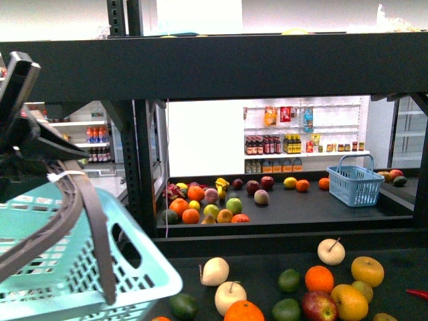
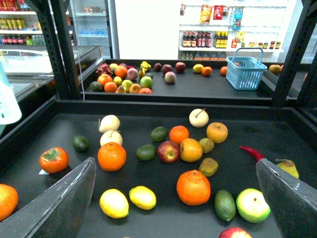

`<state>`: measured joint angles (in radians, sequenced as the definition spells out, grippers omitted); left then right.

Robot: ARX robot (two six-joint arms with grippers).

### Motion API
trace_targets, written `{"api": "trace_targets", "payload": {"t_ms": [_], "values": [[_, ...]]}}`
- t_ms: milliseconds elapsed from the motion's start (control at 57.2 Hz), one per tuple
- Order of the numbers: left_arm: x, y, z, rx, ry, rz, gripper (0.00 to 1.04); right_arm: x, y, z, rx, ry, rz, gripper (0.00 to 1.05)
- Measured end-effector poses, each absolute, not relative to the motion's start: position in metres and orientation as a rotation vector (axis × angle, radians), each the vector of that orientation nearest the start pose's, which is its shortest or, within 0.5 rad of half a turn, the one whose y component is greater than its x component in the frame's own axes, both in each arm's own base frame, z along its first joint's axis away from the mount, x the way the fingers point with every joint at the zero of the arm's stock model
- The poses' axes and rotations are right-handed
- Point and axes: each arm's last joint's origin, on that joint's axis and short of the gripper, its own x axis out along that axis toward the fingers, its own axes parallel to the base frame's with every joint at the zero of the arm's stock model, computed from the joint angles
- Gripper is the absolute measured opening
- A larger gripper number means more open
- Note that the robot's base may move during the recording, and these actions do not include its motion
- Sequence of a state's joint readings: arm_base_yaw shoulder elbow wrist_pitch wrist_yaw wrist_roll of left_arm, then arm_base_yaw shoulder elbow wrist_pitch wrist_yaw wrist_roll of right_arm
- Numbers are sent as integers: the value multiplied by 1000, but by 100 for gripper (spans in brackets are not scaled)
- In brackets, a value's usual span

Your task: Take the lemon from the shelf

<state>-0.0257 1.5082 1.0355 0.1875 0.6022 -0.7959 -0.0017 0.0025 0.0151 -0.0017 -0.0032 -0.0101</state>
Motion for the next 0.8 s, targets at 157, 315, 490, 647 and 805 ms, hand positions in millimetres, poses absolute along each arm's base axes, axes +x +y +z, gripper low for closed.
{"api": "trace_targets", "payload": {"t_ms": [157,315,490,647,805], "values": [[339,-58,280,-828,543,-600,11,97,0,168,-10,-11,1,97],[345,-85,279,-815,531,-699,11,97,0,168,-10,-11,1,97],[352,-116,279,-816,523,-796,11,97,0,168,-10,-11,1,97],[354,-140,275,-841,527,-858,11,97,0,168,-10,-11,1,97],[357,-158,273,-863,537,-877,11,97,0,168,-10,-11,1,97]]}}
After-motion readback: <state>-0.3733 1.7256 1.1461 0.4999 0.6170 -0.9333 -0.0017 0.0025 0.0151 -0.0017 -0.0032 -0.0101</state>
